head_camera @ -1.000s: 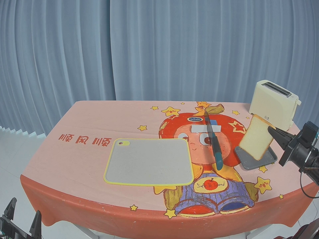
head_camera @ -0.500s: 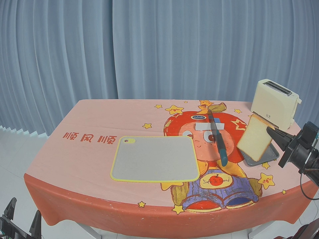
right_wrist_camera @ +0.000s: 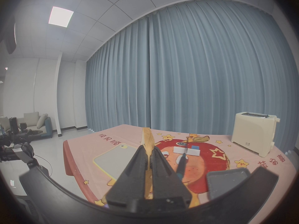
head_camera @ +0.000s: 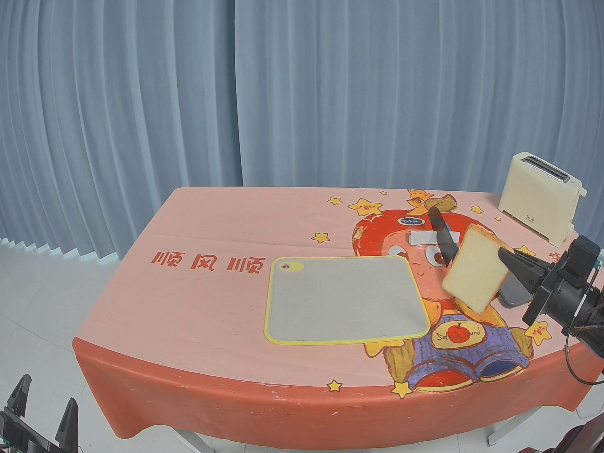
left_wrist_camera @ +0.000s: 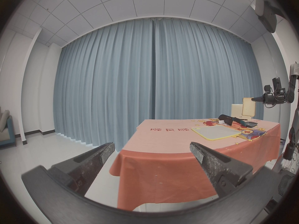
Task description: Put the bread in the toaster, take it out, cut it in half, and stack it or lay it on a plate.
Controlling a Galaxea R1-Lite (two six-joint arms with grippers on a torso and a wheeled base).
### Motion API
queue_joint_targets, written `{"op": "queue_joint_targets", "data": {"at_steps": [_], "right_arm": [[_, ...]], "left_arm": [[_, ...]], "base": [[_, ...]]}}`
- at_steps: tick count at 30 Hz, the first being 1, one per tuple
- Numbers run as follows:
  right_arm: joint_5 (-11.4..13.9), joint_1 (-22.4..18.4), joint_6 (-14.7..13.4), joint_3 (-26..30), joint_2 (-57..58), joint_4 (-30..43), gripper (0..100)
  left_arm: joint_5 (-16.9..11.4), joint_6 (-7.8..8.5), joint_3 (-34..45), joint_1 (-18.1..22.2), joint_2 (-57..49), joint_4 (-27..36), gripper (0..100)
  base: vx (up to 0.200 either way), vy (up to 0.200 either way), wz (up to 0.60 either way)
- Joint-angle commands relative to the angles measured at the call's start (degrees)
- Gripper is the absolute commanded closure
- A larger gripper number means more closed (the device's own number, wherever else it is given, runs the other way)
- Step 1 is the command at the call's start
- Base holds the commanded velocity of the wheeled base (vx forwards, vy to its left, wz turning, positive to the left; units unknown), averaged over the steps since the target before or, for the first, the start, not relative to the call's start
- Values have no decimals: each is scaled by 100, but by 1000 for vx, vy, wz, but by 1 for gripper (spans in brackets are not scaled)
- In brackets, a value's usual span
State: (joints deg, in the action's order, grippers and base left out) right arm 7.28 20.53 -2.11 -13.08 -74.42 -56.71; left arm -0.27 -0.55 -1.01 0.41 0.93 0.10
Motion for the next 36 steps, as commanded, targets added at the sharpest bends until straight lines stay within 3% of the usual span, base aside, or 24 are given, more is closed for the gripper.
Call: {"op": "queue_joint_targets", "data": {"at_steps": [1, 12, 22, 31, 36], "right_arm": [[2, 65, -123, -10, -28, -7, 100], [-25, 478, -1406, -54, -310, -7, 100], [-69, 1058, -3357, -362, -1118, -15, 100], [-148, 1234, -4729, -898, -1593, -24, 100], [-508, 1269, -4896, -1047, -1997, -182, 100]], "left_arm": [[0, 37, 101, 2, -93, -10, 0], [0, 37, 101, 2, -93, -10, 0], [0, 37, 101, 2, -93, -10, 0], [0, 37, 101, 2, -93, -10, 0], [0, 37, 101, 2, -93, -10, 0]], "base": [[0, 0, 0], [0, 0, 0], [0, 0, 0], [0, 0, 0], [0, 0, 0]]}}
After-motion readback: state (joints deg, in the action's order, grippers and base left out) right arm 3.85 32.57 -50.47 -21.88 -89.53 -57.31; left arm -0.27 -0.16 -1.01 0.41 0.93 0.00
